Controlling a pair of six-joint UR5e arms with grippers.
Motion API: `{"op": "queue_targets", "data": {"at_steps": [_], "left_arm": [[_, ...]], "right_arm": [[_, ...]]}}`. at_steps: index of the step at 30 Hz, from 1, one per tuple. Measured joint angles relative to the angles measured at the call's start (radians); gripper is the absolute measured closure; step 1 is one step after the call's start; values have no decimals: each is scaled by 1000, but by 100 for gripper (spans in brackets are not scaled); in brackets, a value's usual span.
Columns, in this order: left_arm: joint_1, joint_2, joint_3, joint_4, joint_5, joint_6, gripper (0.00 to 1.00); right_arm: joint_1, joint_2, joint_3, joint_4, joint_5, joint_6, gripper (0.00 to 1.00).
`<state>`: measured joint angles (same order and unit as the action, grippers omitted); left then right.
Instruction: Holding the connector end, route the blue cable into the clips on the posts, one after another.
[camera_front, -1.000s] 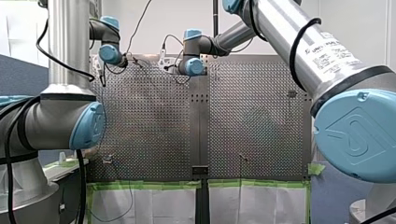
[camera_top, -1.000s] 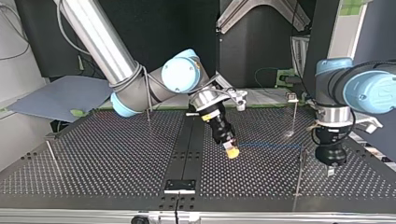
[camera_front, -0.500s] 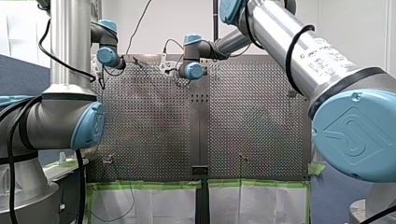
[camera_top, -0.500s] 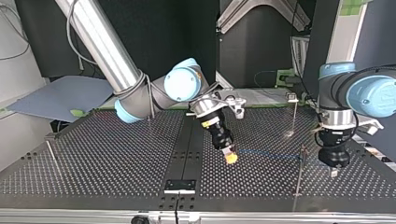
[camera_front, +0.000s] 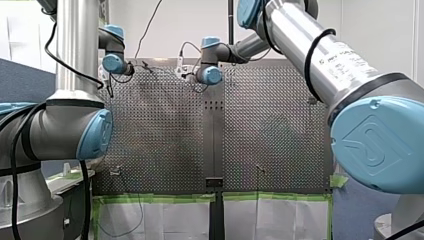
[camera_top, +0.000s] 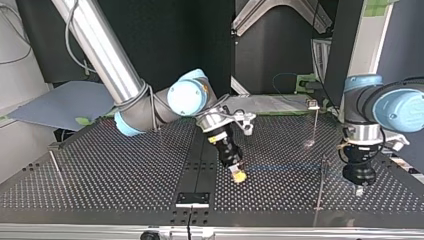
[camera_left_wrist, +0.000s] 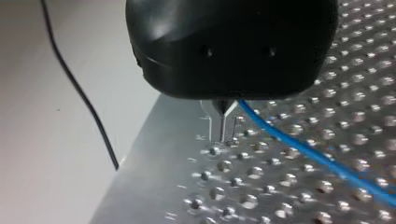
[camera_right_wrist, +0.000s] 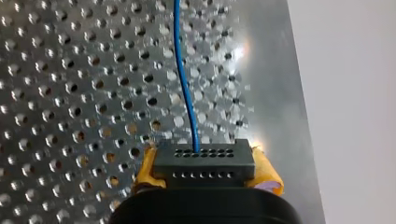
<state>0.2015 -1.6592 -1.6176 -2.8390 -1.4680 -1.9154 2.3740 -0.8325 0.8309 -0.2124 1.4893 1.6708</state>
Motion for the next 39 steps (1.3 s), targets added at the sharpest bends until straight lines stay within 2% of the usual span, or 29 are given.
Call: {"op": "queue_targets", "data": {"at_steps": [9,14,22,23,27,29,30,32,33,35,36,37,39], "left_arm": [[-6,-14,20,2,8,-10,100],[-3,-41,34,-5,12,-11,100],[-8,-48,37,0,13,-13,100],[-9,-48,37,0,12,-12,89],[-10,-47,37,-1,19,-12,86],[-8,-47,37,-1,21,-16,78],[-7,-47,37,-2,22,-17,78],[-5,-47,37,-2,29,-21,54],[-5,-47,37,-2,33,-24,54],[-3,-45,37,-4,45,-29,9],[-2,-43,37,-6,47,-30,9],[-3,-40,37,-10,47,-29,3],[-5,-35,37,-20,41,-27,0]], "right_arm": [[-28,8,-10,-3,-24,0,100],[-32,15,-18,-2,-31,1,100],[-31,17,-20,2,-35,1,100],[-31,17,-20,3,-35,1,100],[-28,17,-20,6,-35,1,100],[-28,17,-20,6,-35,1,100],[-28,17,-20,6,-35,1,100],[-28,17,-20,7,-35,1,100],[-28,17,-20,9,-35,1,100],[-28,17,-20,14,-35,1,100],[-28,17,-20,18,-35,1,100],[-28,17,-20,20,-35,0,100],[-28,17,-20,23,-35,1,100]]}}
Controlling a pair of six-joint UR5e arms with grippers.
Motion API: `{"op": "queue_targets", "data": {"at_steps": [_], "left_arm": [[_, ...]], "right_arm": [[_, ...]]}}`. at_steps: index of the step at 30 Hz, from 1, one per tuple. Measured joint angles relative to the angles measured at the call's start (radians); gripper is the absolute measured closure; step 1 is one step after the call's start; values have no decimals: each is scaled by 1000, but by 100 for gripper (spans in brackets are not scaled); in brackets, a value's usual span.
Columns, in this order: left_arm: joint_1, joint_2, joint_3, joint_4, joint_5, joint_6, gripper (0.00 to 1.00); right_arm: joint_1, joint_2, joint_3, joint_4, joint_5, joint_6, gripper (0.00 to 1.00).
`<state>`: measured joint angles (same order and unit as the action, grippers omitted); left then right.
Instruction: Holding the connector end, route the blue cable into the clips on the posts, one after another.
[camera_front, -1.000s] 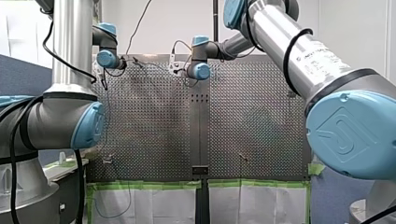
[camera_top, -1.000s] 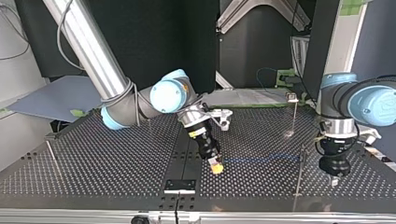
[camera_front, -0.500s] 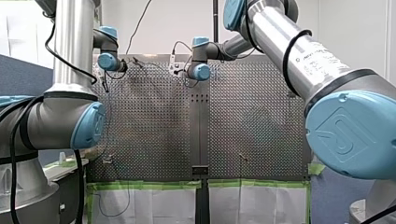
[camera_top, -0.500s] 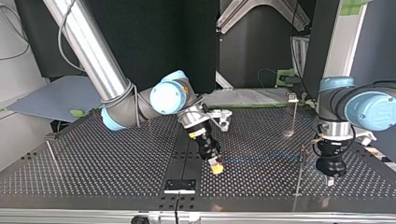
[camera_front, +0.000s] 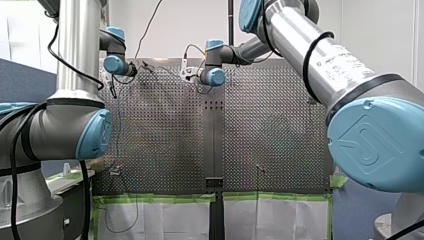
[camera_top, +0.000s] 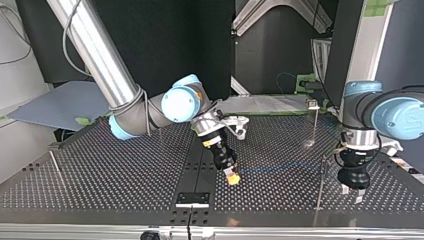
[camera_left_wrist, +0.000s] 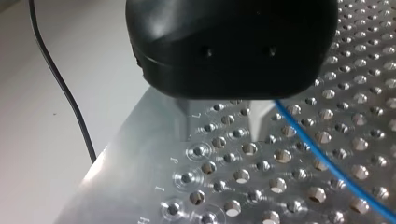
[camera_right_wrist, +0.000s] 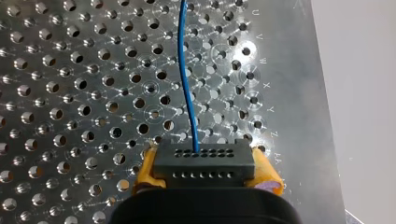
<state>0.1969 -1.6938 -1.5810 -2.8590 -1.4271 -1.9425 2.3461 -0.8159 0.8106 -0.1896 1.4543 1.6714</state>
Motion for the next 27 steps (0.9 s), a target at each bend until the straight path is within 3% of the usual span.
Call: {"op": "queue_targets", "data": {"at_steps": [6,13,27], "left_arm": [[-6,14,0,-47,-44,-24,0],[-11,15,-1,-109,-103,-83,0],[-22,82,-85,-225,-106,-100,0]], "right_arm": [[0,0,0,2,0,1,100],[-3,0,0,3,0,0,100],[-4,0,0,4,0,0,100]]}}
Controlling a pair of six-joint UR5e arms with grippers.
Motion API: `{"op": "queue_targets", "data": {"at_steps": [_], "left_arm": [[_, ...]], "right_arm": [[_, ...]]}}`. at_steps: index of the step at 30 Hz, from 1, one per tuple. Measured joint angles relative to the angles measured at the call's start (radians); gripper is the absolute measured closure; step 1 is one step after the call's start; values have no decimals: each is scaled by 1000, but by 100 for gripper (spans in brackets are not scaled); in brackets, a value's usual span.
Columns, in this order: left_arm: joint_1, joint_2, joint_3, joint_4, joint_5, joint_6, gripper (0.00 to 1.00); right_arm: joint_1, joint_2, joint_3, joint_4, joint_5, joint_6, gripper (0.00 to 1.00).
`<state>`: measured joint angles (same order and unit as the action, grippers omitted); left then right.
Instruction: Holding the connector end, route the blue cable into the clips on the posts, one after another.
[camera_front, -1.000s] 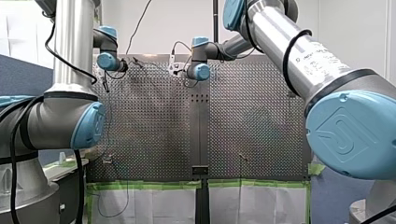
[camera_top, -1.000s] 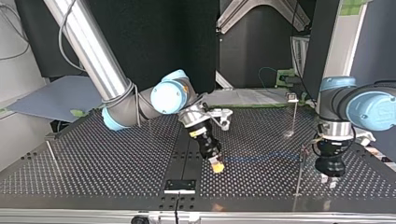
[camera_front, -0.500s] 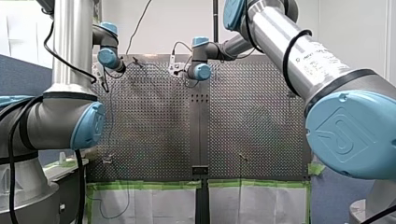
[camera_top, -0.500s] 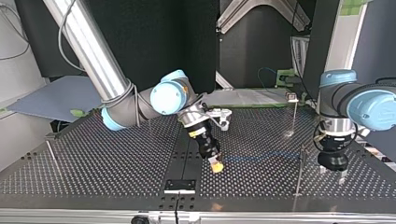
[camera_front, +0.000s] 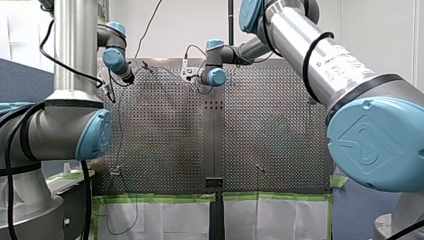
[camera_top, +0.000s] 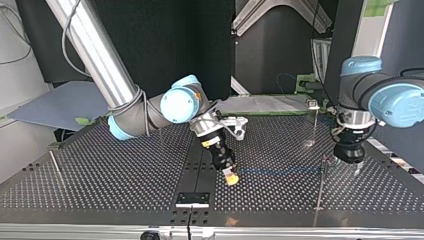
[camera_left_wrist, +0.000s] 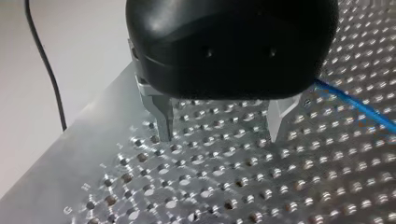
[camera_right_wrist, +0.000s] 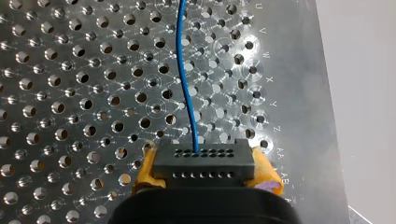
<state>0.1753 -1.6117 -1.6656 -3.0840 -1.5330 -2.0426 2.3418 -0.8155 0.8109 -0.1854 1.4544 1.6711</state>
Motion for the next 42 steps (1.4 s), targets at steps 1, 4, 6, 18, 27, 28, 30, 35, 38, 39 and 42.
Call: {"op": "queue_targets", "data": {"at_steps": [1,4,6,18,27,28,30,35,38,39,42], "left_arm": [[-3,10,-10,-10,-5,-1,0],[-10,36,-37,-36,-14,-2,0],[-16,50,-50,-50,-16,-1,0],[-62,153,-90,-117,-20,6,0],[-105,226,-90,-128,-61,53,0],[-110,238,-90,-131,-68,61,0],[-116,251,-90,-134,-78,71,0],[-134,264,-90,-129,-80,84,0],[-143,258,-91,-122,-65,100,0],[-145,257,-91,-119,-61,105,0],[-153,255,-91,-110,-54,118,0]], "right_arm": [[0,0,0,0,0,0,100],[0,0,0,1,0,1,100],[0,0,0,2,0,0,100],[0,0,0,9,0,0,100],[4,0,0,11,0,1,100],[4,0,0,11,0,1,100],[4,0,0,13,0,1,100],[5,0,0,16,0,1,100],[6,0,0,21,0,1,100],[6,0,0,22,0,1,100],[6,0,0,24,0,1,100]]}}
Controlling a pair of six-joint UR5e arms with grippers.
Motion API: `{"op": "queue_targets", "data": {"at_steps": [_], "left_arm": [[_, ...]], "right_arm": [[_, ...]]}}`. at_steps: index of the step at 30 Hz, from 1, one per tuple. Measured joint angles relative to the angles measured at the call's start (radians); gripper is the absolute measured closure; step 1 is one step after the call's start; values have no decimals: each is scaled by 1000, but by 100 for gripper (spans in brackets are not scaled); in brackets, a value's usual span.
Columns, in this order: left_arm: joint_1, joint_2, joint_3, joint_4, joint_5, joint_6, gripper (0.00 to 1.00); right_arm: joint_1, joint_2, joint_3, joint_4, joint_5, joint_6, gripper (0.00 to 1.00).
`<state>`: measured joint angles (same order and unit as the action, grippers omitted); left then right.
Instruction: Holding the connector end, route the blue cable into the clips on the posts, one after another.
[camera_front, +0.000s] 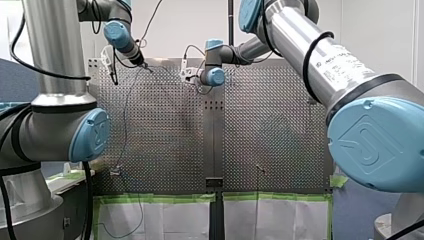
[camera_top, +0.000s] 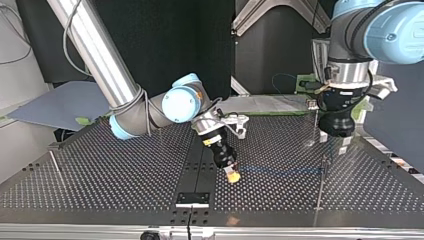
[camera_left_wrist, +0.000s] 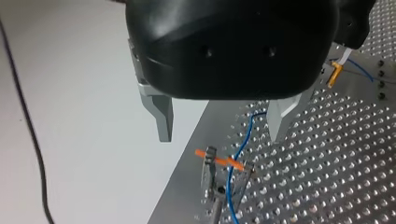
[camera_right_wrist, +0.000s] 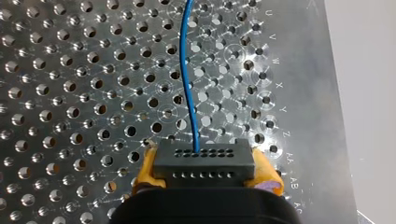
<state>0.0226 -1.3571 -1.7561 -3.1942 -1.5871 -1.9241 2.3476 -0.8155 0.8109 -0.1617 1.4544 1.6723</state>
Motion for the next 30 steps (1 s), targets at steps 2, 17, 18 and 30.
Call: {"op": "queue_targets", "data": {"at_steps": [2,17,18,30], "left_arm": [[-5,-1,0,3,0,9,0],[-36,-27,0,2,-34,38,0],[-37,-28,0,3,-36,39,0],[-38,-33,0,5,-52,44,0]], "right_arm": [[0,0,0,1,0,0,100],[-1,0,0,5,0,0,100],[-1,0,0,5,0,0,100],[-5,1,0,5,0,3,100]]}}
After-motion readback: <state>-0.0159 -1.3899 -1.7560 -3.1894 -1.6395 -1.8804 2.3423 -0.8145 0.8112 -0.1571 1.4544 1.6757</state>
